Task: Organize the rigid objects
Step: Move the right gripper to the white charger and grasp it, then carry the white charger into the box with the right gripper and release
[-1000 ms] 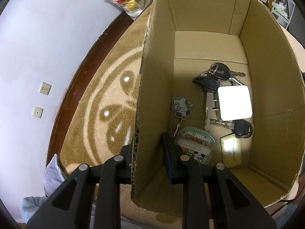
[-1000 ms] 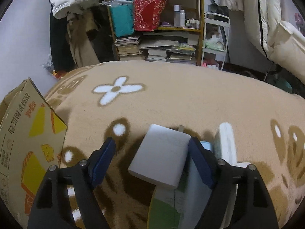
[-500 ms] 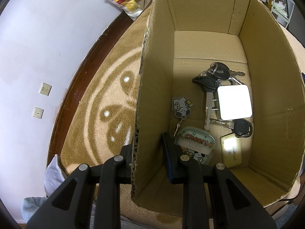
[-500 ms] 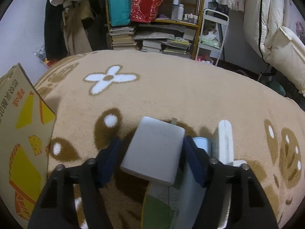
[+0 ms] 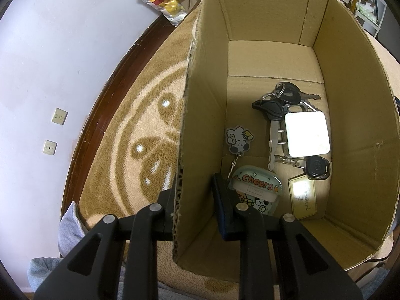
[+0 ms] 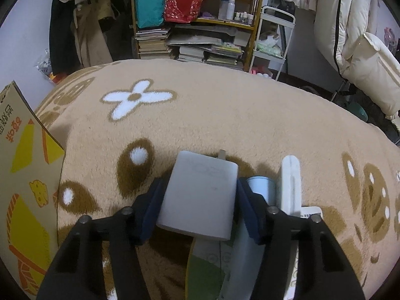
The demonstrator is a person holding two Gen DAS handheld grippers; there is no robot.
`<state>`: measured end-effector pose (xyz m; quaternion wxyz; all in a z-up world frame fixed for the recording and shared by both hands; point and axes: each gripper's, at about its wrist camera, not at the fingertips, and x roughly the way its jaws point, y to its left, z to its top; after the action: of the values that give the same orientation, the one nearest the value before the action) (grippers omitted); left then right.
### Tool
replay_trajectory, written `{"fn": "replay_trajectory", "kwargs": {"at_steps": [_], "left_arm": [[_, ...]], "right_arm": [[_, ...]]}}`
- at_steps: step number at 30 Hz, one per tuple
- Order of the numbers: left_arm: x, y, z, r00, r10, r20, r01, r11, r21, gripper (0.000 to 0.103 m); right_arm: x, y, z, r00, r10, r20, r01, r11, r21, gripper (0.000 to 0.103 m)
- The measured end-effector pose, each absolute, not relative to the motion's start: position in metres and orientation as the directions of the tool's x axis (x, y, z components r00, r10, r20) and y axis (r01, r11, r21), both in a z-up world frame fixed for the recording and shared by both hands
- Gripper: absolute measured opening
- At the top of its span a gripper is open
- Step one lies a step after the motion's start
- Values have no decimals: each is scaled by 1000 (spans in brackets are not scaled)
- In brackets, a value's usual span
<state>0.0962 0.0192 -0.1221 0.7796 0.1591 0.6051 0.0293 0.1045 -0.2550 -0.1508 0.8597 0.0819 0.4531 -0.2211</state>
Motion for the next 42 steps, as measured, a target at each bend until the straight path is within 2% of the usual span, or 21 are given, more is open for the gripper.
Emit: {"fn": "replay_trajectory", "kwargs": {"at_steps": [6, 13, 22, 26, 31, 42], "left_arm": [[97, 18, -121, 267, 239, -934, 146, 948, 284, 22], [96, 18, -120, 267, 241, -933, 146, 947, 286, 22], [96, 17, -120, 266, 238, -934, 145, 948, 283, 22], [96, 18, -120, 265, 237, -935, 143, 949, 281, 22], [97, 18, -119, 265, 238, -934, 143, 949, 282, 22], [96, 18, -118, 266, 236, -935, 140, 950, 280, 22]], "right_arm": [[99, -253, -150, 529, -290, -798, 458, 889, -20, 57], [91, -253, -135, 595, -195, -780, 446, 887, 118, 56], [82, -220, -80, 748, -79, -659, 301, 926, 229, 56], [74, -191, -52, 809, -25, -587, 188, 957, 219, 56], [69, -161, -38, 837, 54, -545, 79, 973, 217, 56], [68, -122, -48, 817, 159, -554, -66, 981, 184, 56]]}}
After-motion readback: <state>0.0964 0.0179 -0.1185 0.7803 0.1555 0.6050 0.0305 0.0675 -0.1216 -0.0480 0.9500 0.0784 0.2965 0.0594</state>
